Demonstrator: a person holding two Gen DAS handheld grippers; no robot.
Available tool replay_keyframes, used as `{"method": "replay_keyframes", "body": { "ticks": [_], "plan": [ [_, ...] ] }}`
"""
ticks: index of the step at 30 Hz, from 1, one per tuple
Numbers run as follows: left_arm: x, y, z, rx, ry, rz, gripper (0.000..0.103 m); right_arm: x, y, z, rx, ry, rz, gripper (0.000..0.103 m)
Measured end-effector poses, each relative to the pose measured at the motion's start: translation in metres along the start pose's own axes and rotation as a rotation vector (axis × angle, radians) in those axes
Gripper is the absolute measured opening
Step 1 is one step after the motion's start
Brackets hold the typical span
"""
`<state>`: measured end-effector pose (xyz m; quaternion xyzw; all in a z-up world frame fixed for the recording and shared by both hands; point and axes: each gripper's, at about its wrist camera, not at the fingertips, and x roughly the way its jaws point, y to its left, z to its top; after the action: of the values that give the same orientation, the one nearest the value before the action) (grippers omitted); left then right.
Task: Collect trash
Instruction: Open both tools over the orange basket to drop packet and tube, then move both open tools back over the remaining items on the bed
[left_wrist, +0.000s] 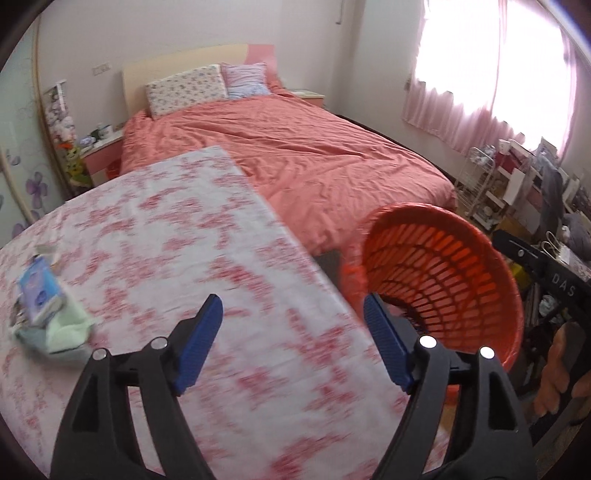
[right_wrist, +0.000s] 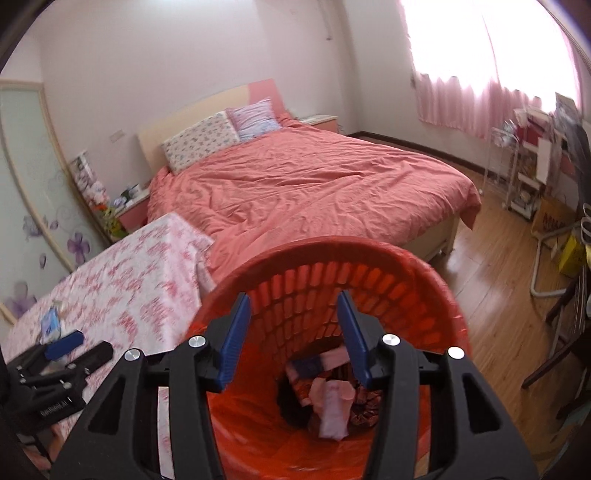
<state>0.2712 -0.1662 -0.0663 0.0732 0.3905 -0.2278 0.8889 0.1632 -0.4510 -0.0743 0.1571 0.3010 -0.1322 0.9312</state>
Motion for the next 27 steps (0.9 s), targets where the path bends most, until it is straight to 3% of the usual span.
{"method": "replay_keyframes", "body": {
  "ticks": [15,20,25,27],
  "plan": [
    [-0.073,0.194,-0.055,-0.276,-0.031,0.309,0.082,0.013,0.162,-0.038,-0.259,0.106,0.198,0.049],
    [-0.079,0.243,-0.058,-0.342,-0.048,0.359,0.081,0.022,0.205,-0.053,-0.334,0.137,0.234,0.049],
    [-0.052,0.270,-0.043,-0.362,0.007,0.301,0.064,0.024,0.217,-0.062,-0.356,0.152,0.228,0.049],
    [-0.036,0.274,-0.039,-0.361,0.046,0.284,0.050,0.026,0.218,-0.062,-0.358,0.160,0.221,0.049]
  ]
}}
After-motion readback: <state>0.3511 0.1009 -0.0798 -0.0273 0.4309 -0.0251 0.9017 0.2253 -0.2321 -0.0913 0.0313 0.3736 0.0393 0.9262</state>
